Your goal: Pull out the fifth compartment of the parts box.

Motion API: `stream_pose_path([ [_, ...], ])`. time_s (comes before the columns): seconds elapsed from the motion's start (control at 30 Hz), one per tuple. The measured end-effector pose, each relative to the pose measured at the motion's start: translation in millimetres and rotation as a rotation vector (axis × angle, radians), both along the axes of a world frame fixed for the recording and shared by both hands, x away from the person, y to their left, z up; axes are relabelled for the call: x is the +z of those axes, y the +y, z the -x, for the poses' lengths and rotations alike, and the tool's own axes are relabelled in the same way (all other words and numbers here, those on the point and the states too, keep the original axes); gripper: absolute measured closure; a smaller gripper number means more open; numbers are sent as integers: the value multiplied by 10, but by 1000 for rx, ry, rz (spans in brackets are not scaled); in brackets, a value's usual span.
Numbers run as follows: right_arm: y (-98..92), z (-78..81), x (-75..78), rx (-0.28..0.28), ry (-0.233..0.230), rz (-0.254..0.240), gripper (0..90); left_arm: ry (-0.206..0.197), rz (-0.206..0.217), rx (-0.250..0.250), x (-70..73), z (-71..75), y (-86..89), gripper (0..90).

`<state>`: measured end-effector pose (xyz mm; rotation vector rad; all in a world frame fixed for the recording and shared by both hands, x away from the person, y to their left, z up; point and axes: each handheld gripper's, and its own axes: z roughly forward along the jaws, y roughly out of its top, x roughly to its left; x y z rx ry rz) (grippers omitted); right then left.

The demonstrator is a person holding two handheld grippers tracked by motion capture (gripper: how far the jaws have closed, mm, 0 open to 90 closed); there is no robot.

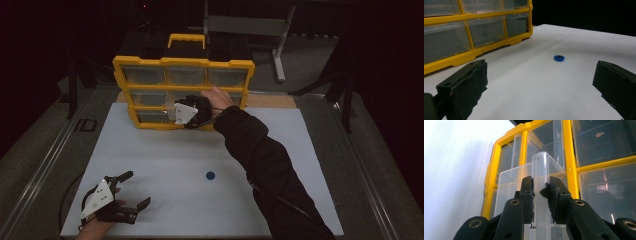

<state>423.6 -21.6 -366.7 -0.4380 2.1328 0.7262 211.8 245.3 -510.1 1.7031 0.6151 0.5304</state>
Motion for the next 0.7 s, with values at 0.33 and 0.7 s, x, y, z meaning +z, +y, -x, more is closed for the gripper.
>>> stream_pose_path([
  [0.33, -21, 53, 29, -9, 15, -5, 748, -4, 5, -1, 5, 4, 2, 0],
  [0.7, -20, 41, -34, -6, 60, -32, 748, -5, 6, -2, 6, 5, 1, 0],
])
